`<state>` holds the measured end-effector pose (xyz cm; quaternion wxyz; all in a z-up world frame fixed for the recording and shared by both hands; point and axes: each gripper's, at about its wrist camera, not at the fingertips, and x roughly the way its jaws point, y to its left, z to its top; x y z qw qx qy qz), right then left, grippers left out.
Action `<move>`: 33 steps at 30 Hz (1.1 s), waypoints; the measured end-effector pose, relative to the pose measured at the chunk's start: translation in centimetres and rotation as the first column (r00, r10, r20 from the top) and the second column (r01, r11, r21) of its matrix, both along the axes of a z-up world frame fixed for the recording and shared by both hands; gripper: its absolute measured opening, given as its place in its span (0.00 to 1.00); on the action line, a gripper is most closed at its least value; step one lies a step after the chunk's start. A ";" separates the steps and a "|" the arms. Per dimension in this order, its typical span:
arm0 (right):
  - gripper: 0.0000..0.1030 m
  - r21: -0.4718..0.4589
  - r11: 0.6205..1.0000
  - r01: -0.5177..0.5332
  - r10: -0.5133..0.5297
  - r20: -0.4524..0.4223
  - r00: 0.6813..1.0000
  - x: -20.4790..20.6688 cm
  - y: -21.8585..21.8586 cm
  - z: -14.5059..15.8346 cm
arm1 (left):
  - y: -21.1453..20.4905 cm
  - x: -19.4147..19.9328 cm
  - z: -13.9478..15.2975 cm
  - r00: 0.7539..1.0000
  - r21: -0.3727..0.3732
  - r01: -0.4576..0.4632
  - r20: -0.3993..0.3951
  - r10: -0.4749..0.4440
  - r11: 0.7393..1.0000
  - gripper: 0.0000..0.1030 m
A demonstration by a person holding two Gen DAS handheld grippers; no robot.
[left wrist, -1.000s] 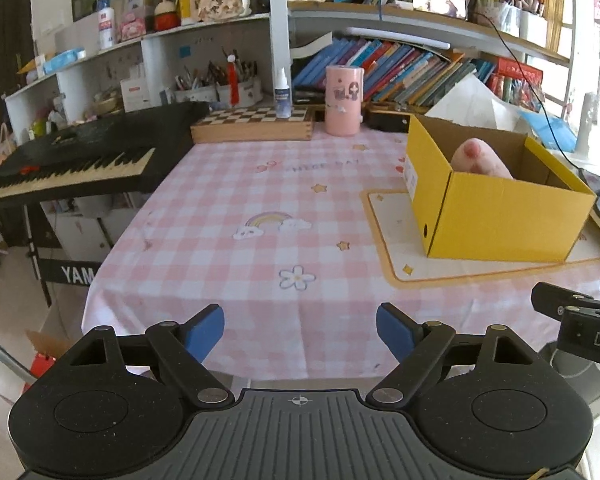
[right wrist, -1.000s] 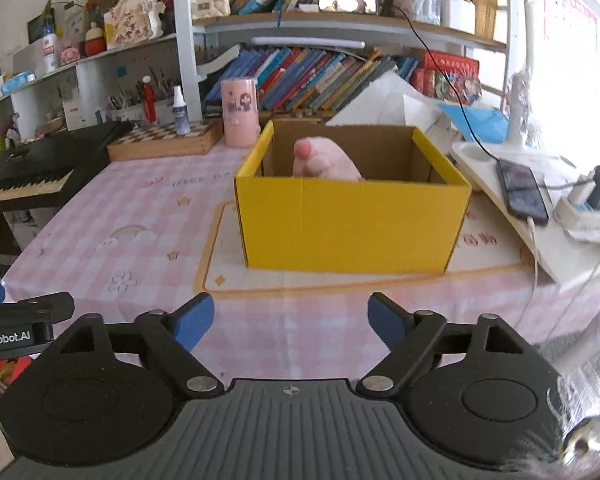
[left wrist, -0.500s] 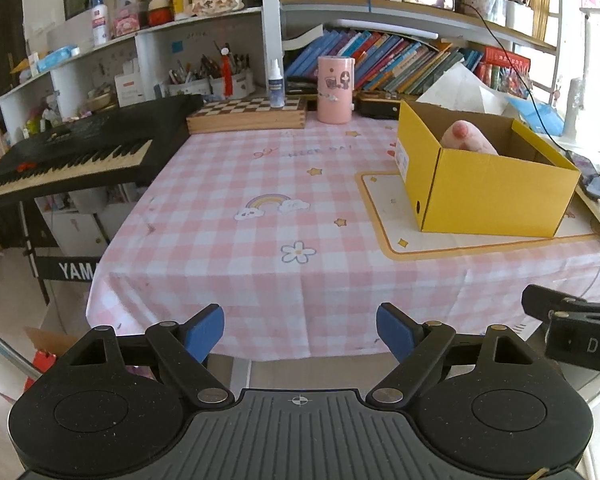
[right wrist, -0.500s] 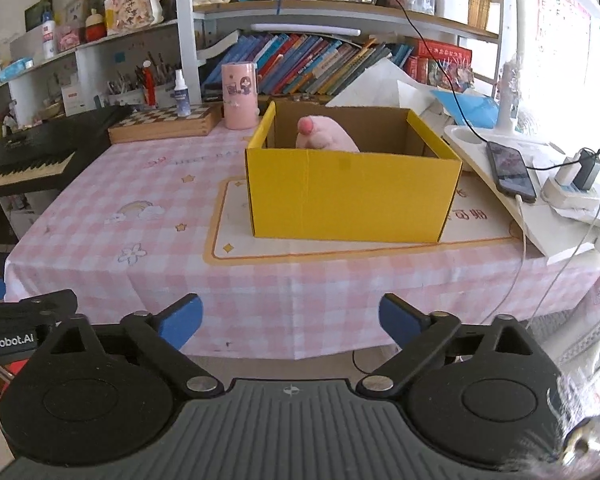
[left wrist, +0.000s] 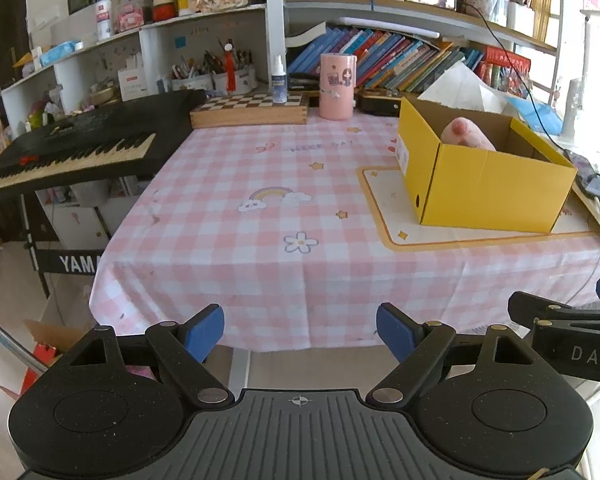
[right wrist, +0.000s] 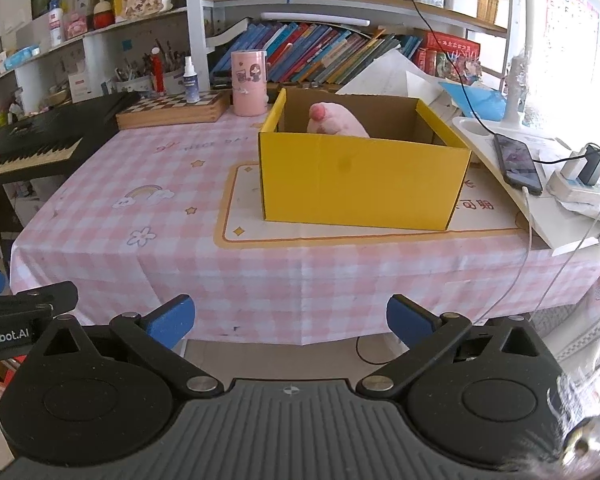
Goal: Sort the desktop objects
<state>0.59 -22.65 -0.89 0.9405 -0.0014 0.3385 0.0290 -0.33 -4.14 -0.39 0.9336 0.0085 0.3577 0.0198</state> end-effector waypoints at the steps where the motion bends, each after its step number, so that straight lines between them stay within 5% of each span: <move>1: 1.00 -0.001 1.000 -0.001 0.001 -0.002 1.000 0.0 0.1 0.0 | 0.1 -0.1 -0.1 1.000 -0.001 -0.001 -0.004 0.001 1.000 0.83; 33: 1.00 -0.005 1.000 0.010 -0.011 -0.010 1.000 0.3 0.7 0.0 | 0.9 0.3 -0.5 0.999 -0.017 0.014 -0.044 -0.015 1.000 0.84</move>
